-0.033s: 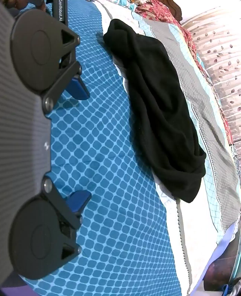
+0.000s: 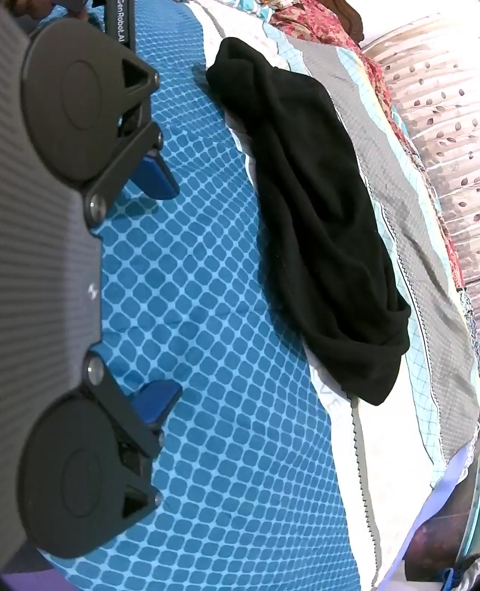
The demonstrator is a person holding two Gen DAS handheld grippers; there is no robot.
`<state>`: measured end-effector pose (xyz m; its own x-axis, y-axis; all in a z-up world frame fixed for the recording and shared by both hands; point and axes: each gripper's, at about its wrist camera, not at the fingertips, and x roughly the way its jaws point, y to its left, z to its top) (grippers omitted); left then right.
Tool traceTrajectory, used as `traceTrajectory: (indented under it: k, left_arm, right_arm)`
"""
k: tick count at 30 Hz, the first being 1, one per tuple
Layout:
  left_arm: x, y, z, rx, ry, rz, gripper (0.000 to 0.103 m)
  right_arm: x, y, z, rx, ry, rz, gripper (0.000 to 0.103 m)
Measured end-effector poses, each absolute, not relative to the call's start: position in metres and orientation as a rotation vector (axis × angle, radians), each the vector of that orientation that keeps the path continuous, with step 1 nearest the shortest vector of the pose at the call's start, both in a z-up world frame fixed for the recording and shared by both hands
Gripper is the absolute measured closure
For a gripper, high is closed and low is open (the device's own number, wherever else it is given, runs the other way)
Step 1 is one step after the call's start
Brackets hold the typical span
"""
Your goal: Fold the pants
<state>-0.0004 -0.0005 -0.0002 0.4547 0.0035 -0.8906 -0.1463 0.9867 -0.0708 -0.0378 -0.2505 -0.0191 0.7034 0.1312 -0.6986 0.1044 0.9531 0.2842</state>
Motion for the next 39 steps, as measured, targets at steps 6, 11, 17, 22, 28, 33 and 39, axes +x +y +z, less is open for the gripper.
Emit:
traceTrajectory:
  k: [6, 11, 17, 22, 28, 33, 39]
  left_arm:
    - [0.002, 0.007, 0.012, -0.151, 1.099, 0.053, 0.0]
    - [0.02, 0.062, 0.041, -0.287, 1.025, 0.012, 0.0]
    - [0.025, 0.104, 0.087, -0.293, 0.845, 0.034, 0.001]
    - [0.04, 0.131, 0.089, -0.371, 0.812, 0.021, 0.001]
    - [0.042, 0.133, 0.07, -0.367, 0.839, 0.004, 0.001]
    - [0.035, 0.12, 0.073, -0.341, 0.802, 0.008, 0.0]
    - [0.087, 0.107, 0.059, -0.395, 0.817, -0.049, 0.006]
  right_arm:
    - [-0.032, -0.252, -0.012, 0.29, 0.801, 0.033, 0.0]
    - [-0.013, -0.245, 0.011, 0.206, 0.72, 0.097, 0.018]
    - [0.067, -0.238, 0.044, 0.085, 0.665, 0.172, 0.045]
    - [0.173, -0.203, 0.063, -0.024, 0.684, 0.275, 0.04]
    - [0.278, -0.138, 0.014, -0.193, 0.903, 0.34, 0.027]
    - [0.283, -0.145, 0.036, -0.2, 0.832, 0.276, 0.089]
    - [0.241, -0.276, 0.172, 0.216, 0.497, 0.163, 0.09]
